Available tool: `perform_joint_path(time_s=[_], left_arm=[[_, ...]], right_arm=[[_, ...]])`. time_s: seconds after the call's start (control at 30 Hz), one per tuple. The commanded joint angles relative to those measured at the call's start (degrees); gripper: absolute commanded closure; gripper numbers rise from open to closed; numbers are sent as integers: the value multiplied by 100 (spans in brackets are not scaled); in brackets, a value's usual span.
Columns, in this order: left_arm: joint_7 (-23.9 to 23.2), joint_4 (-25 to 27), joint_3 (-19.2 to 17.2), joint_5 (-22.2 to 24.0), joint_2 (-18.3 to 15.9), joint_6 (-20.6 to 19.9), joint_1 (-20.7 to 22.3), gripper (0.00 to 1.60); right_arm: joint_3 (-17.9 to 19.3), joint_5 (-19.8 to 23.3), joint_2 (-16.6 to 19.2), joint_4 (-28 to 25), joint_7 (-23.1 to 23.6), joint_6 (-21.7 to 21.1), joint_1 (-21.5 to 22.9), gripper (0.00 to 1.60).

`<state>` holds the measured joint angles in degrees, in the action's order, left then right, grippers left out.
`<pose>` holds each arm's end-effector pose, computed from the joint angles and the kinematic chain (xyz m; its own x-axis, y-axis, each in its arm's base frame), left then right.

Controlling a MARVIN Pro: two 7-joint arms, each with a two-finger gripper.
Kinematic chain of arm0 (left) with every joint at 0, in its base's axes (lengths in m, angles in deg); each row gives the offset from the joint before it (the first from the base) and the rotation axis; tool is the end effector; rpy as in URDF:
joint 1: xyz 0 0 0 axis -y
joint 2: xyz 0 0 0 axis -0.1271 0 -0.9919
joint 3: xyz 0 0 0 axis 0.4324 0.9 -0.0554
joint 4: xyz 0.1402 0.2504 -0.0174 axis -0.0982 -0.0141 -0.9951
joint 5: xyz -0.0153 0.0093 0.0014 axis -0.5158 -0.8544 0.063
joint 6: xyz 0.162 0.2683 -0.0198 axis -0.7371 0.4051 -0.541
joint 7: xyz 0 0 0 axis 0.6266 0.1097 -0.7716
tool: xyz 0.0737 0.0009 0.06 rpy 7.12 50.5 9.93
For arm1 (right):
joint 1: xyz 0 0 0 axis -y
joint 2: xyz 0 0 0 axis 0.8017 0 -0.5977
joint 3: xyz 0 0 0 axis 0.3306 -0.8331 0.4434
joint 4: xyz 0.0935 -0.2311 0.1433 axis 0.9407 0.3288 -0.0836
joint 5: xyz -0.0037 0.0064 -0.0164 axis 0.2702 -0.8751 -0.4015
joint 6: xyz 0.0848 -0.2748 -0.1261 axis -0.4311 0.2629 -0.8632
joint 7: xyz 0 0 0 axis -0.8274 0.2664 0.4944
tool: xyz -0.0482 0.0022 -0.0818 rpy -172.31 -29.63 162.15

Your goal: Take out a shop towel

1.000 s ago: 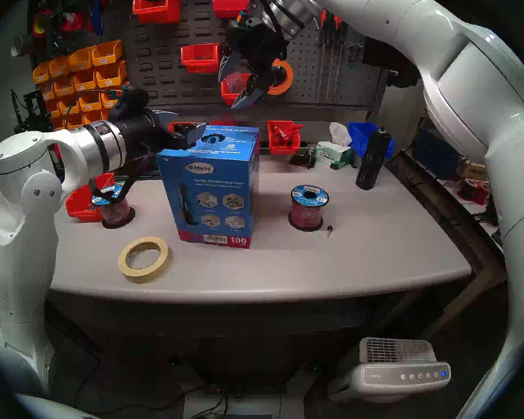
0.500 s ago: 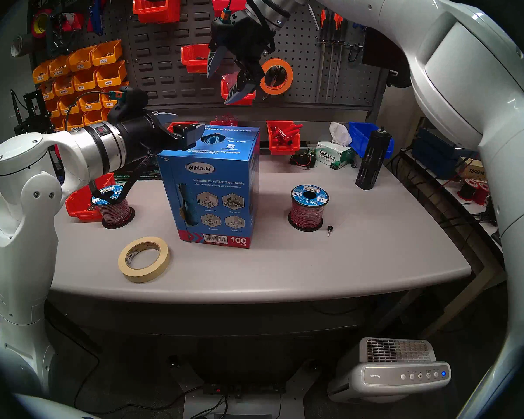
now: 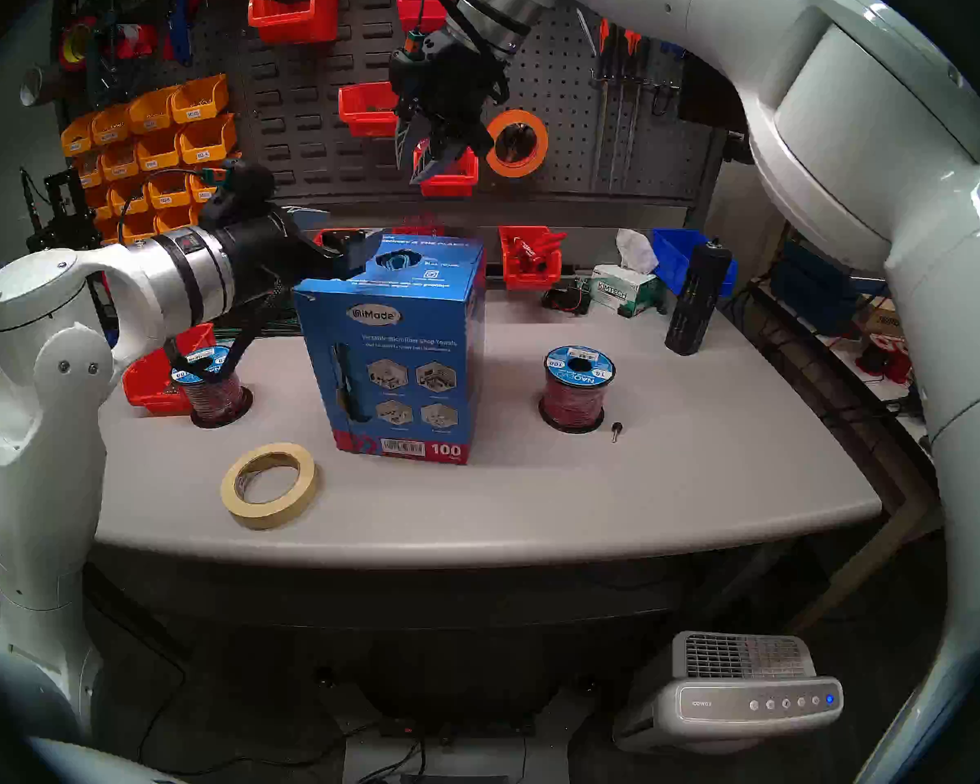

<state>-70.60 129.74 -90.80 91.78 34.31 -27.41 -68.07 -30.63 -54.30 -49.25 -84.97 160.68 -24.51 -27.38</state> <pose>0.3425 0.0034 -0.0004 -0.0046 -0.1233 0.9924 -0.4760 -0.8725 -0.1106 0.5359 0.1554 0.1885 -0.7796 0.6219 0.0731 0.5511 0.6260 0.5517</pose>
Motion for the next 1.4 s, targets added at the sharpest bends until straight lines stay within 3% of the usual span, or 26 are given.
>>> perform_joint_path(time_s=[0.0, 0.07, 0.2, 0.27, 0.4, 0.43, 0.63, 0.73, 0.77, 0.83, 0.9, 1.03, 1.07, 1.37], left_arm=[[23, 148, -66, 16, -4, 15, 88, 0], [40, 156, -65, 27, -3, 15, 81, 0], [70, 172, -62, 49, 0, 15, 67, 0], [93, 179, -52, 66, 2, 15, 50, 0], [120, 186, -42, 86, 4, 15, 33, 0], [128, 187, -39, 90, 4, 15, 28, 0], [181, 186, -30, 125, 3, 15, -1, 0], [202, 189, -28, 139, 3, 15, -10, 0], [209, 190, -28, 143, 3, 15, -13, 0], [226, 190, -27, 156, 3, 15, -19, 0], [243, 189, -25, 168, 3, 15, -29, 0], [274, 183, -22, 188, 2, 15, -47, 0], [283, 180, -23, 192, 2, 15, -51, 0], [362, 165, -23, 237, -1, 15, -90, 0]], right_arm=[[-90, -57, -114, 61, -16, 280, 283, 72], [-148, -82, -154, 72, -16, 368, 276, 63], [-276, -129, -232, 80, -16, 550, 270, 65], [-375, -158, -291, 89, -16, 684, 296, 50], [-477, -190, -351, 92, -16, 830, 338, 68], [-505, -197, -369, 90, -16, 870, 353, 63], [-702, -241, -440, 59, -16, 1178, 463, 80], [-796, -259, -421, 47, -63, 1324, 508, 80], [-823, -267, -413, 42, -84, 1370, 524, 60], [-900, -283, -389, 31, -167, 1481, 564, 46], [-981, -297, -347, 23, -226, 1610, 581, 65], [-1119, -313, -289, -10, -504, 1807, 626, 71], [-1151, -314, -276, -26, -548, 1871, 641, 80], [-1375, -250, -322, -239, -1029, 2298, 733, 78]])
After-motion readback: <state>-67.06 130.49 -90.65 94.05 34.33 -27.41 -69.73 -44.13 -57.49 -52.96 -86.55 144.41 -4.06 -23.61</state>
